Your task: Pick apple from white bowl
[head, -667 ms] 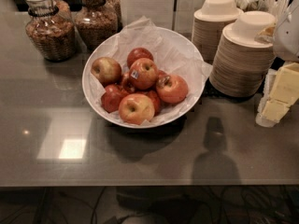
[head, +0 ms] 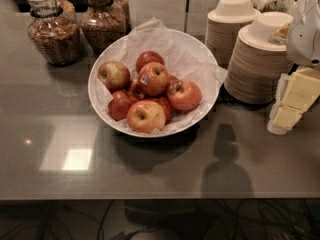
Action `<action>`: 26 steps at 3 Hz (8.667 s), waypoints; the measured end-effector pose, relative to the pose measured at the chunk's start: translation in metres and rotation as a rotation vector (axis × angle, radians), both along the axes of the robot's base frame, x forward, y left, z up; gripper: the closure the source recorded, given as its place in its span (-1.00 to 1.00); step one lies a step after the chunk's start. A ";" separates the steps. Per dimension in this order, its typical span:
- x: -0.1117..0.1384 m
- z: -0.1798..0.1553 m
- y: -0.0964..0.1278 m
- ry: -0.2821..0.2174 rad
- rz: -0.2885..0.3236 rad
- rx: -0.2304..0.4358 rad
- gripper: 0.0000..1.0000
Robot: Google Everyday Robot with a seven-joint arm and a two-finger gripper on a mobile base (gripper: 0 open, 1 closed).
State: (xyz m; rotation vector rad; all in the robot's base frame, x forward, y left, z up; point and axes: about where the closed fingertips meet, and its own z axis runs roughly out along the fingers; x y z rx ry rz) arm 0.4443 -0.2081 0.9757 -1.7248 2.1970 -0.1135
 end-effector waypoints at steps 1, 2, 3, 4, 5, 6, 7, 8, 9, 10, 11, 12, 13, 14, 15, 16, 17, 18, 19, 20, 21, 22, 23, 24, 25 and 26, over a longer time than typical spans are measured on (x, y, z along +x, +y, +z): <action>0.022 0.000 0.018 -0.057 -0.012 0.069 -1.00; 0.022 0.000 0.018 -0.057 -0.012 0.069 -1.00; 0.024 -0.003 0.020 -0.060 -0.023 0.086 -1.00; 0.037 -0.014 0.030 -0.067 -0.057 0.176 -1.00; 0.053 -0.016 0.049 -0.075 -0.056 0.268 -1.00; 0.065 -0.006 0.076 -0.083 -0.023 0.333 -1.00; 0.065 -0.006 0.076 -0.083 -0.023 0.333 -1.00; 0.074 -0.006 0.100 -0.102 -0.012 0.419 -1.00; 0.089 -0.001 0.143 -0.108 0.024 0.531 -1.00; 0.096 0.004 0.170 -0.081 0.040 0.637 -1.00; 0.096 0.001 0.191 -0.028 0.045 0.688 -1.00; 0.096 -0.008 0.204 0.010 0.021 0.687 -1.00; 0.100 -0.020 0.212 0.027 0.007 0.659 -0.62; 0.103 -0.030 0.217 0.035 0.003 0.627 -0.15; 0.101 -0.039 0.219 0.042 -0.001 0.608 0.20; 0.101 -0.035 0.218 0.042 -0.002 0.607 -0.16; 0.097 -0.036 0.212 0.033 -0.008 0.603 -0.63; 0.087 -0.045 0.197 0.023 -0.022 0.599 -1.00; 0.087 -0.045 0.197 0.023 -0.022 0.599 -1.00; 0.087 -0.045 0.197 0.023 -0.022 0.599 -0.64; 0.087 -0.045 0.197 0.023 -0.022 0.599 -0.15; 0.087 -0.045 0.197 0.023 -0.022 0.599 0.31; 0.087 -0.045 0.197 0.023 -0.021 0.599 0.78; 0.087 -0.045 0.197 0.023 -0.021 0.599 0.70; 0.087 -0.045 0.197 0.023 -0.021 0.599 0.24; 0.087 -0.044 0.195 0.023 -0.021 0.599 -0.23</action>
Offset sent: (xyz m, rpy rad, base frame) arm 0.0156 0.0144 -0.0024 0.0533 -0.0329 -0.0080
